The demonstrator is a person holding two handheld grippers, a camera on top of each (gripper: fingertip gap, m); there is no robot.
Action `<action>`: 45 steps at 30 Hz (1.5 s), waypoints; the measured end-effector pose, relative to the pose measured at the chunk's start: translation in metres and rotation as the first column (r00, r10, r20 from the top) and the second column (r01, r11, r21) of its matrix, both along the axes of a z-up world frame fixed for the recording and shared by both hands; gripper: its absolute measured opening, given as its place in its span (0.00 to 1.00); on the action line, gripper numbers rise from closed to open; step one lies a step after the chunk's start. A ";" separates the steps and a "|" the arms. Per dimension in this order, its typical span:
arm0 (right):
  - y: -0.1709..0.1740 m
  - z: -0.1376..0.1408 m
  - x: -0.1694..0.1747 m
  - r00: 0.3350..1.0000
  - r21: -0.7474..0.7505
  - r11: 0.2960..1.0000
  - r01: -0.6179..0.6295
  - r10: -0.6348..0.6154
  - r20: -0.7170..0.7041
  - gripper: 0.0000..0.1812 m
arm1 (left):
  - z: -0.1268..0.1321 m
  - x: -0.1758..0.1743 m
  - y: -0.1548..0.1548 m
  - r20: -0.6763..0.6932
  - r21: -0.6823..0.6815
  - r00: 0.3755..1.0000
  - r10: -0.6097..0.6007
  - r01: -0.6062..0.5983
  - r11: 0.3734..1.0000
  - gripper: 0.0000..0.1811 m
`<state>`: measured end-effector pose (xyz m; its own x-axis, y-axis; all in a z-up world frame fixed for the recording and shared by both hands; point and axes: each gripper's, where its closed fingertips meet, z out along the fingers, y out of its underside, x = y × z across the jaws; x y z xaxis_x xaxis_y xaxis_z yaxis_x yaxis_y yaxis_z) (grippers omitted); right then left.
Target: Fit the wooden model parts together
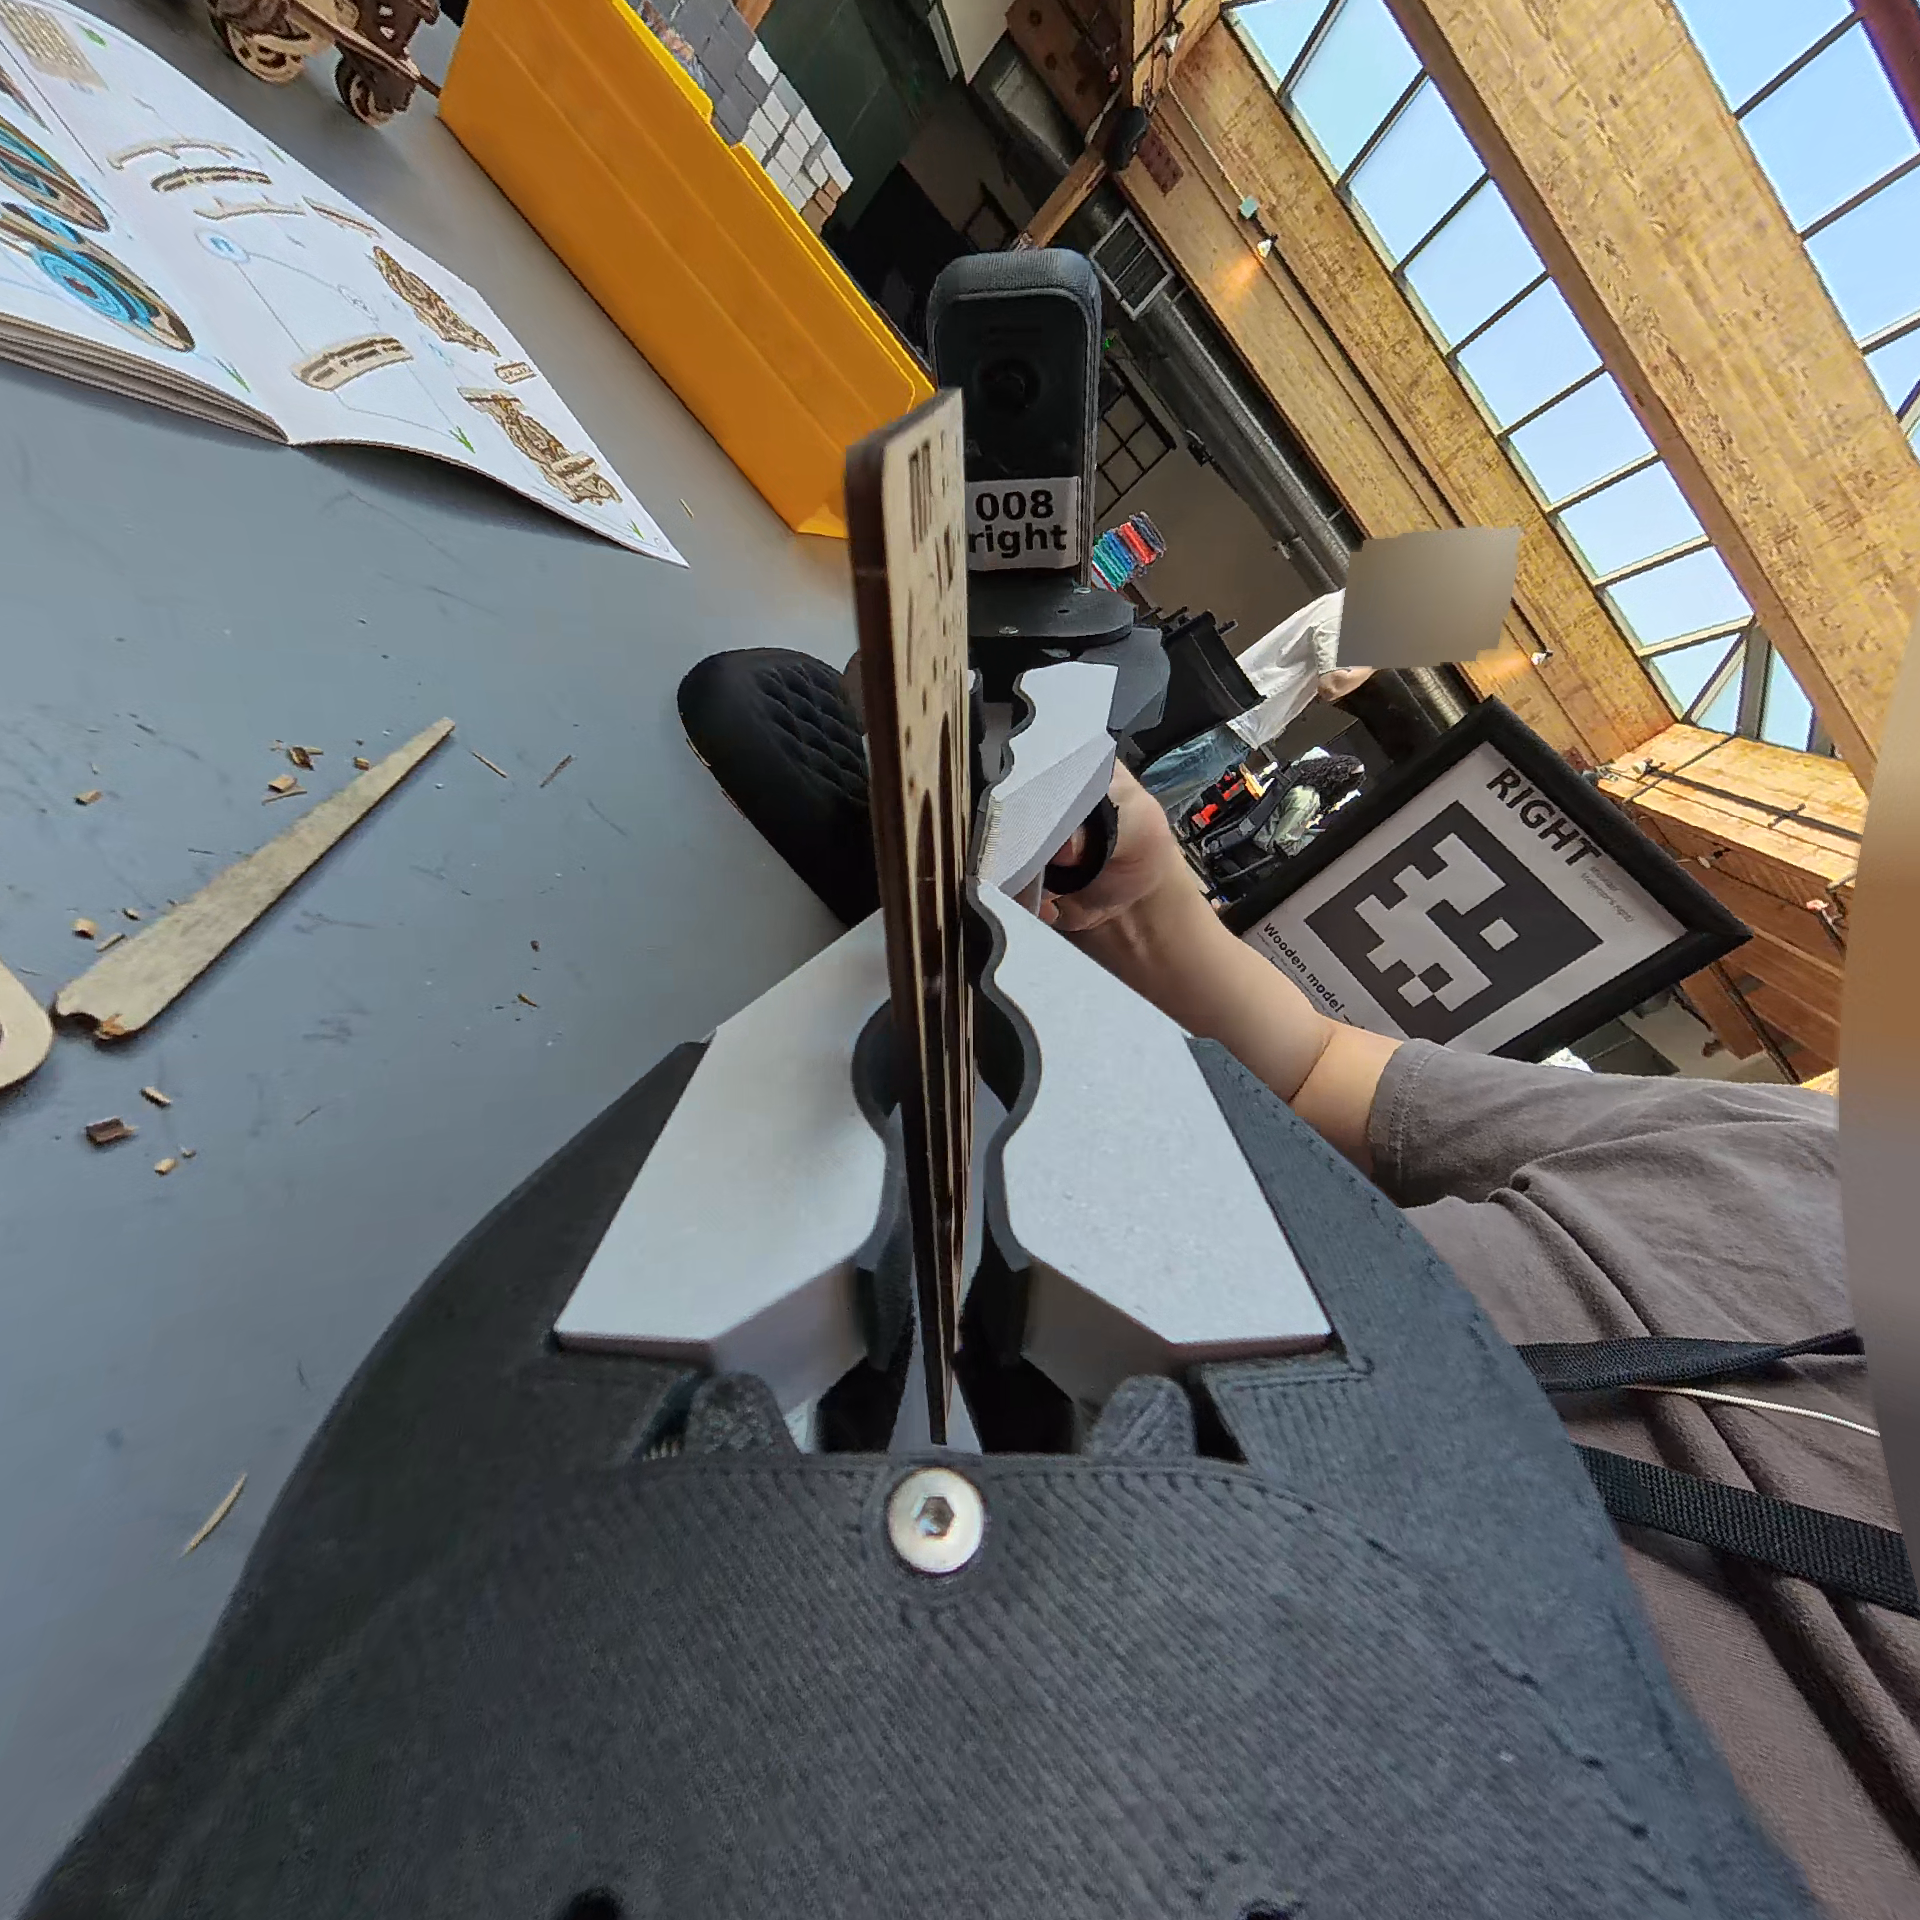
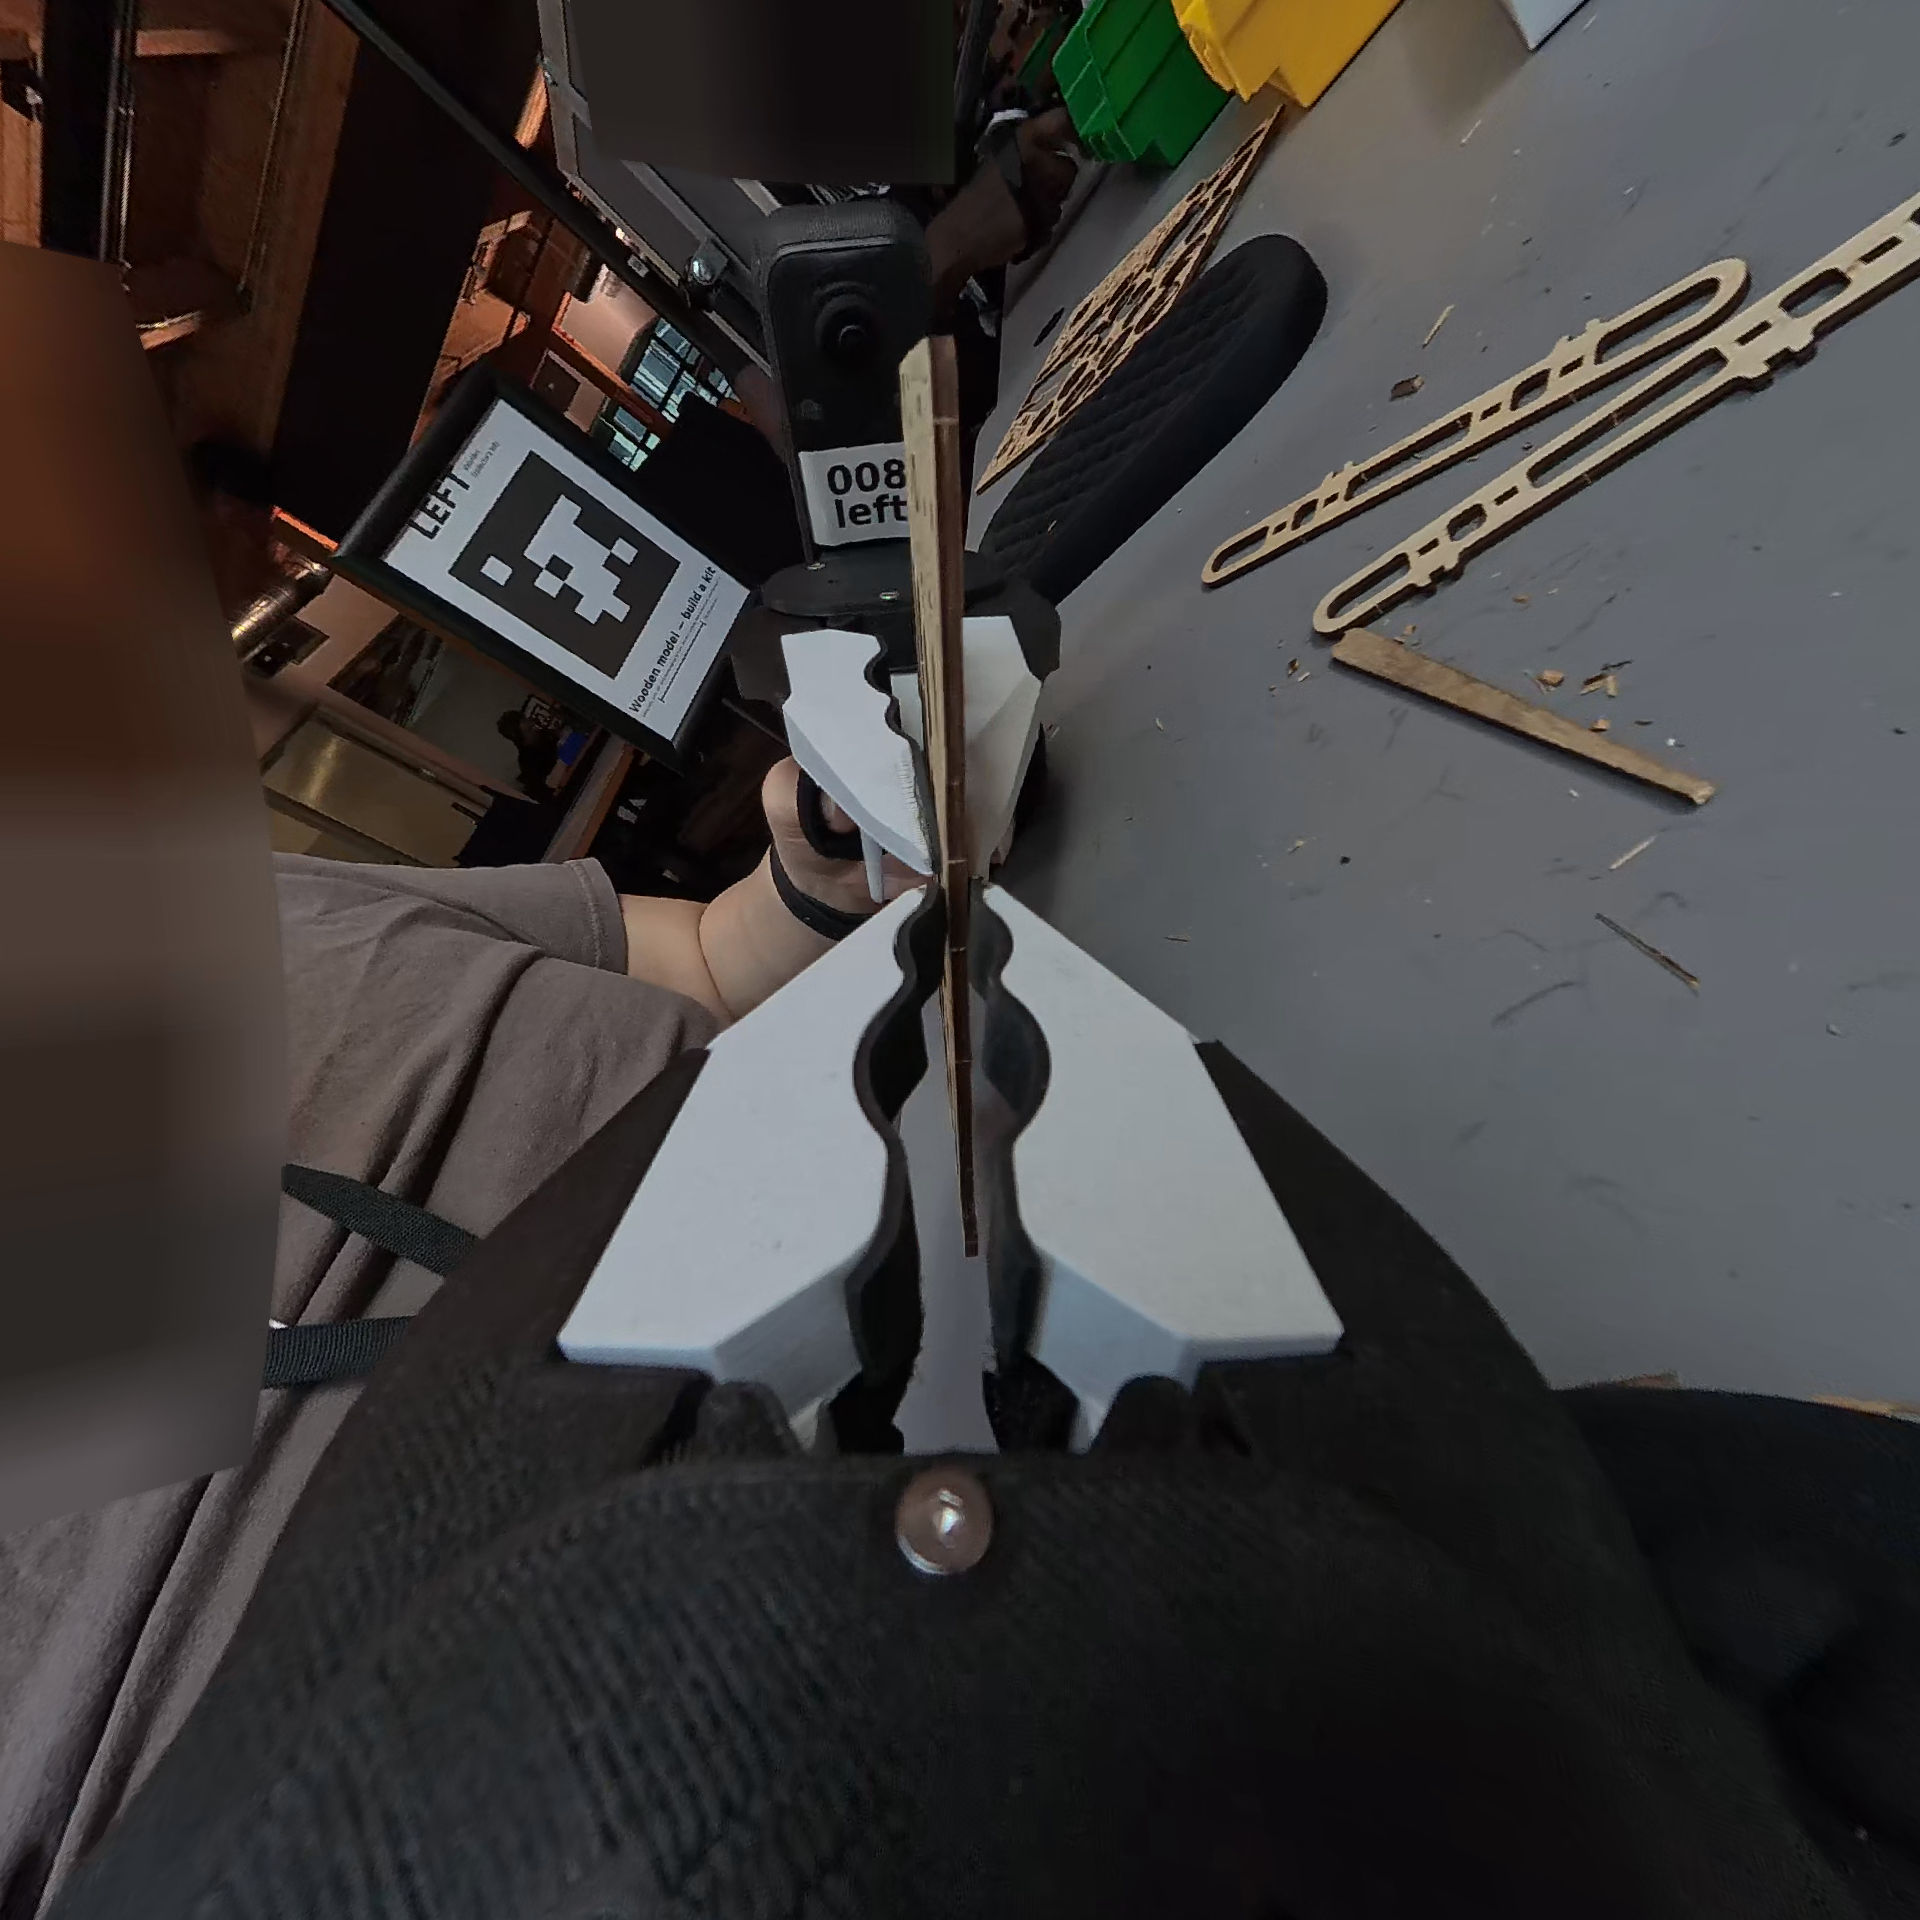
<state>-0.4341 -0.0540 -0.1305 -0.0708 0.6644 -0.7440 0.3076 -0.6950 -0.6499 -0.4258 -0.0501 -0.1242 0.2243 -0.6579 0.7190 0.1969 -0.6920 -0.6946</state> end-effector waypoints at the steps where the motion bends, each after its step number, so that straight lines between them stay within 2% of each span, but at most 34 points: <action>1: 0.000 0.000 0.000 1.000 0.007 1.000 0.000 0.000 0.004 0.00 | 0.000 0.000 0.000 0.007 -0.009 1.000 -0.001 0.001 1.000 0.02; 18: 0.002 0.001 0.001 0.999 0.049 0.998 0.035 -0.034 -0.008 0.01 | -0.002 0.001 -0.002 -0.024 0.002 1.000 -0.012 0.012 1.000 0.00; 41: 0.006 -0.012 -0.002 0.996 0.071 0.996 0.054 -0.059 0.069 0.01 | -0.009 -0.002 0.000 -0.063 -0.036 0.998 0.024 -0.027 0.999 0.00; 45: 0.002 0.002 0.001 0.999 0.046 0.999 0.026 -0.025 -0.021 0.01 | 0.000 0.002 -0.004 -0.047 0.045 0.999 0.013 -0.010 0.999 0.00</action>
